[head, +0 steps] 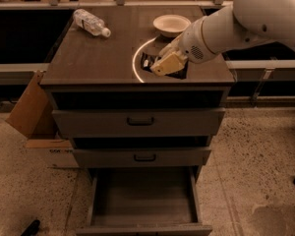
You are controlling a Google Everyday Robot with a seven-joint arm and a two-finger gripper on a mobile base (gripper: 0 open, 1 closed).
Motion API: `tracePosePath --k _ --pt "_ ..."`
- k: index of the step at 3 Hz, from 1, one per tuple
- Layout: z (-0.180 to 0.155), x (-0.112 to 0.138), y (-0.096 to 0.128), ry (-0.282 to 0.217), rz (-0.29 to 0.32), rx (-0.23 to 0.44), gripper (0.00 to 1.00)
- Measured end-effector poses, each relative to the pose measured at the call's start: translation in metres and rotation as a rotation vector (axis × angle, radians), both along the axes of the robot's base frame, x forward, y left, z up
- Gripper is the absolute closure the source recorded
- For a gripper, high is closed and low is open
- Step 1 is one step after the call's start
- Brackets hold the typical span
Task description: Place rxbar chocolate into bottom drawer
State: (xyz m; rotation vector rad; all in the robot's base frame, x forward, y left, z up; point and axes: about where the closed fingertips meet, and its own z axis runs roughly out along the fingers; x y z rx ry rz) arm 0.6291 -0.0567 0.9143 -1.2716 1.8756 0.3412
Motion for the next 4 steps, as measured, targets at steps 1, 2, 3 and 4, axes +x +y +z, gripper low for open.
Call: tracePosePath --k 1,2,3,4 --pt "0.003 -0.013 -0.003 -0.002 -0.002 -0.006 1.0" --pt "-0.002 -0.013 -0.005 0.011 -0.007 -0.004 1.0" --pt "-0.043 -0.05 -0.015 0.086 -0.031 -0.007 1.0" --pt "-0.087 -0.089 -0.028 0.142 -0.089 0.03 1.0"
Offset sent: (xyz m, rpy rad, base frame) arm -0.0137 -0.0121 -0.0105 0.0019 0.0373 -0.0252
